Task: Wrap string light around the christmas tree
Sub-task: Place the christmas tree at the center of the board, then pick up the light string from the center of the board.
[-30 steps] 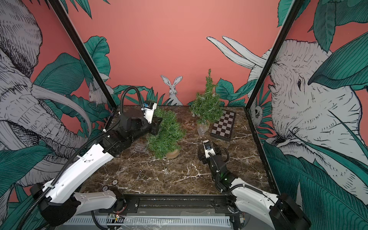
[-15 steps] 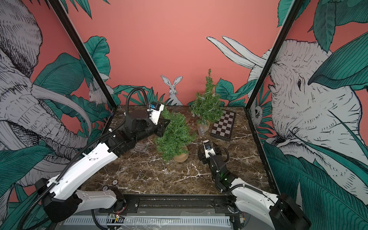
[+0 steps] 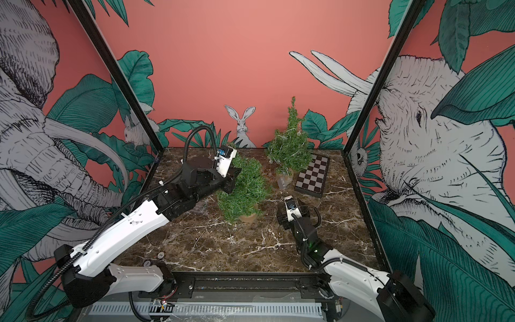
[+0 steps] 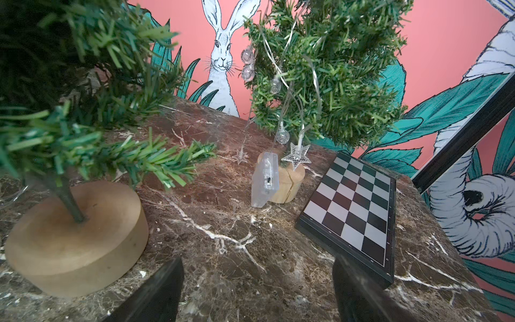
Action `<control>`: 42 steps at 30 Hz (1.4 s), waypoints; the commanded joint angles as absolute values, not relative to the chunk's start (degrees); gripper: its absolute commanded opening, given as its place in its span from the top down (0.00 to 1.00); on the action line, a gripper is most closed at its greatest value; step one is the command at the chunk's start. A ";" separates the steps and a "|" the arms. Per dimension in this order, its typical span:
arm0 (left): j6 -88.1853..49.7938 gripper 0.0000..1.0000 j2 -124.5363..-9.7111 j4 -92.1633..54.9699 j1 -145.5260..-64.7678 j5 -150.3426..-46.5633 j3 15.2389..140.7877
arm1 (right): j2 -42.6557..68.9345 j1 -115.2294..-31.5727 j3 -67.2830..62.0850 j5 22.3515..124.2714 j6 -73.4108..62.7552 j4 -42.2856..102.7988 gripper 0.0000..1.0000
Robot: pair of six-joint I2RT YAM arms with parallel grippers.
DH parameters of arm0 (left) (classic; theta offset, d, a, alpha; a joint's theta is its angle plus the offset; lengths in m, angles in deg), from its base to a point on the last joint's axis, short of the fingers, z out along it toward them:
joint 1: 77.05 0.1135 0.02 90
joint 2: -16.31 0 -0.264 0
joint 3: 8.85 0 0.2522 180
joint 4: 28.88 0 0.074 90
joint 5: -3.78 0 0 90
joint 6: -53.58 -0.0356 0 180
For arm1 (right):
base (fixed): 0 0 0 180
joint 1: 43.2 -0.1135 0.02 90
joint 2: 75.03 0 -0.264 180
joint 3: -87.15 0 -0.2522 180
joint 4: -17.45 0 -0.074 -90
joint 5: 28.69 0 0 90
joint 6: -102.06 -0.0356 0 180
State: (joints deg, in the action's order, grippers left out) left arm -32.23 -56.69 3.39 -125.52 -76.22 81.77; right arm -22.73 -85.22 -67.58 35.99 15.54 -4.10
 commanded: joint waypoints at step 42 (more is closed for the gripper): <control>-26.03 0.14 -30.74 17.47 -125.65 -49.09 75.84 | -19.49 -85.58 -66.92 34.42 16.23 -6.94 0.14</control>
